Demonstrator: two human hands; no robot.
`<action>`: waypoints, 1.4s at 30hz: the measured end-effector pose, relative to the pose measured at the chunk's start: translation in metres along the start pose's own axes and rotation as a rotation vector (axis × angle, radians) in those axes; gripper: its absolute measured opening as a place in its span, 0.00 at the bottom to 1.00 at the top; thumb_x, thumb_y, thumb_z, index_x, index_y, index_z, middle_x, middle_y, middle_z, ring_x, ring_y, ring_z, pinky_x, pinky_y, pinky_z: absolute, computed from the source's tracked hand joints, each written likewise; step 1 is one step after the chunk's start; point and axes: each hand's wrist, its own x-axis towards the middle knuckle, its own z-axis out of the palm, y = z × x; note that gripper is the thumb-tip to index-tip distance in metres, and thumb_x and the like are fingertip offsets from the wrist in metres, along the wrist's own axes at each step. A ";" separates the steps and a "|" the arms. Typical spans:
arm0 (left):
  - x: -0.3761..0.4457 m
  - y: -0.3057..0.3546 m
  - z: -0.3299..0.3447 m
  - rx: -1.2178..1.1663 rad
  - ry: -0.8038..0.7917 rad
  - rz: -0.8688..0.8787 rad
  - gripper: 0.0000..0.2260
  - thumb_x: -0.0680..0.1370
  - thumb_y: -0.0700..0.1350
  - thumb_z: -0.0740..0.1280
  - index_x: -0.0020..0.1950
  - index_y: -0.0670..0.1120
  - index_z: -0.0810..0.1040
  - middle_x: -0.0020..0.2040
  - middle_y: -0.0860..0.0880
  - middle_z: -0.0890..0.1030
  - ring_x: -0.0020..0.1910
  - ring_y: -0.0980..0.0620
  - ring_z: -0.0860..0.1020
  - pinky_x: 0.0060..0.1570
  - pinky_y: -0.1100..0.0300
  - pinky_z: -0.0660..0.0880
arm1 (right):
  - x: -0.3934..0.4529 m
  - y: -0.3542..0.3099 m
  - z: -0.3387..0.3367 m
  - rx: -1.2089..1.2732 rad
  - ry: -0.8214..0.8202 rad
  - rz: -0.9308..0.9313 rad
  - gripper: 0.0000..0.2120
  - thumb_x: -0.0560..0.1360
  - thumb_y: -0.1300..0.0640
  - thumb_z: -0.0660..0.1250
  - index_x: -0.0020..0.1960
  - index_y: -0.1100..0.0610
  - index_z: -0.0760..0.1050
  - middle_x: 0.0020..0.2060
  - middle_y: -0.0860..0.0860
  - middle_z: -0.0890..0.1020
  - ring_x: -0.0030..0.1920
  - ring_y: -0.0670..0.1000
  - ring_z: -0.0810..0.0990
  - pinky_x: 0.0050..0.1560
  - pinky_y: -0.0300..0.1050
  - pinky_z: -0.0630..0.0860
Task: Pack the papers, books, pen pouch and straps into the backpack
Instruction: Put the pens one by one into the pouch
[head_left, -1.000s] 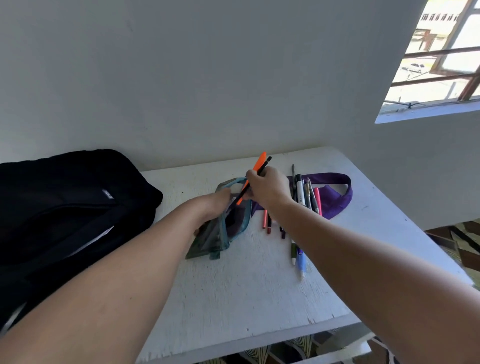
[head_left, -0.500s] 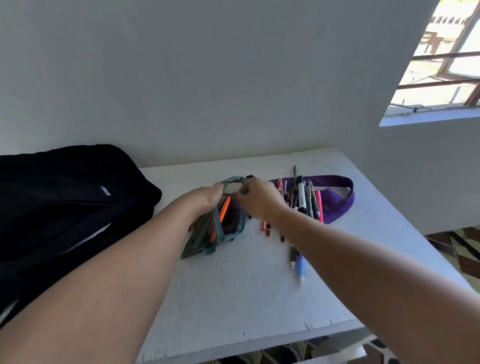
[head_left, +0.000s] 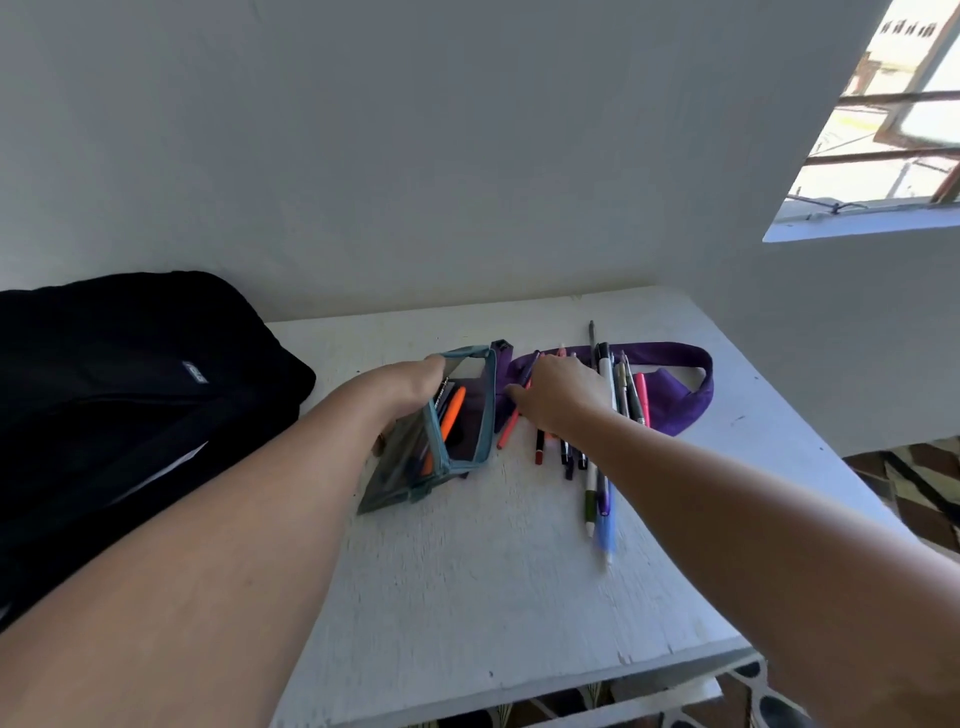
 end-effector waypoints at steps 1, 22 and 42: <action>0.002 -0.001 0.000 -0.002 -0.003 -0.003 0.31 0.85 0.60 0.43 0.83 0.43 0.53 0.82 0.38 0.54 0.79 0.37 0.59 0.74 0.43 0.62 | 0.001 -0.002 0.001 -0.002 -0.014 0.007 0.24 0.81 0.38 0.65 0.35 0.54 0.70 0.32 0.50 0.78 0.33 0.53 0.78 0.39 0.46 0.74; 0.013 0.000 -0.001 0.009 0.010 -0.014 0.33 0.83 0.61 0.45 0.83 0.44 0.54 0.81 0.37 0.57 0.78 0.37 0.62 0.75 0.40 0.63 | 0.012 -0.010 0.003 0.121 -0.042 0.110 0.18 0.78 0.44 0.68 0.35 0.53 0.71 0.31 0.48 0.77 0.34 0.51 0.76 0.57 0.55 0.68; 0.005 -0.004 0.002 0.015 -0.008 0.028 0.32 0.84 0.61 0.45 0.83 0.44 0.53 0.82 0.39 0.56 0.79 0.38 0.59 0.76 0.41 0.60 | -0.013 -0.019 -0.003 0.061 -0.127 0.109 0.10 0.79 0.51 0.66 0.41 0.55 0.74 0.37 0.51 0.79 0.38 0.54 0.79 0.43 0.48 0.77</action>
